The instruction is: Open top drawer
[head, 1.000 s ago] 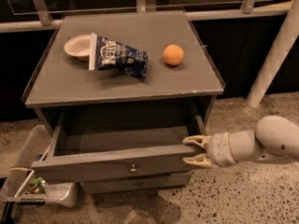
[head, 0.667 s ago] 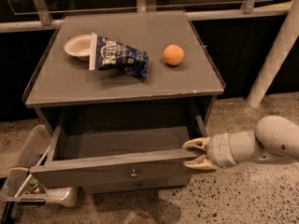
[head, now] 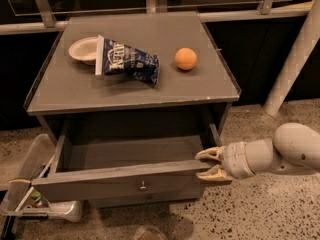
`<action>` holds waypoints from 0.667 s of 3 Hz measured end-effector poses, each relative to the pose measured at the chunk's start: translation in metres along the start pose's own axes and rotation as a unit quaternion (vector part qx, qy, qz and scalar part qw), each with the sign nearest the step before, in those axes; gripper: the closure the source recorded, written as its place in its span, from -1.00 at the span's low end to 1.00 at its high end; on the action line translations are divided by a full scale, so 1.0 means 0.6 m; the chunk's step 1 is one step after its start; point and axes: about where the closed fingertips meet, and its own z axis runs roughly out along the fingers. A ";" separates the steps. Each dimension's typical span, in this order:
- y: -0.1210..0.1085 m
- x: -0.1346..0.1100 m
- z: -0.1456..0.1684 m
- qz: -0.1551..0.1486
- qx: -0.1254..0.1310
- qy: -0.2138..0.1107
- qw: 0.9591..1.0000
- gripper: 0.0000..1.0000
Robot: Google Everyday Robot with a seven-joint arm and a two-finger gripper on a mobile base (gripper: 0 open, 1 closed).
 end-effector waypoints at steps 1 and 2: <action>0.000 0.000 0.000 0.000 0.000 0.000 1.000 0.19; 0.000 0.000 0.000 0.000 0.000 0.000 1.000 -0.28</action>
Offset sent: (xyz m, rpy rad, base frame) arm 0.0000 0.0000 0.0000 0.0000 0.0000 0.0001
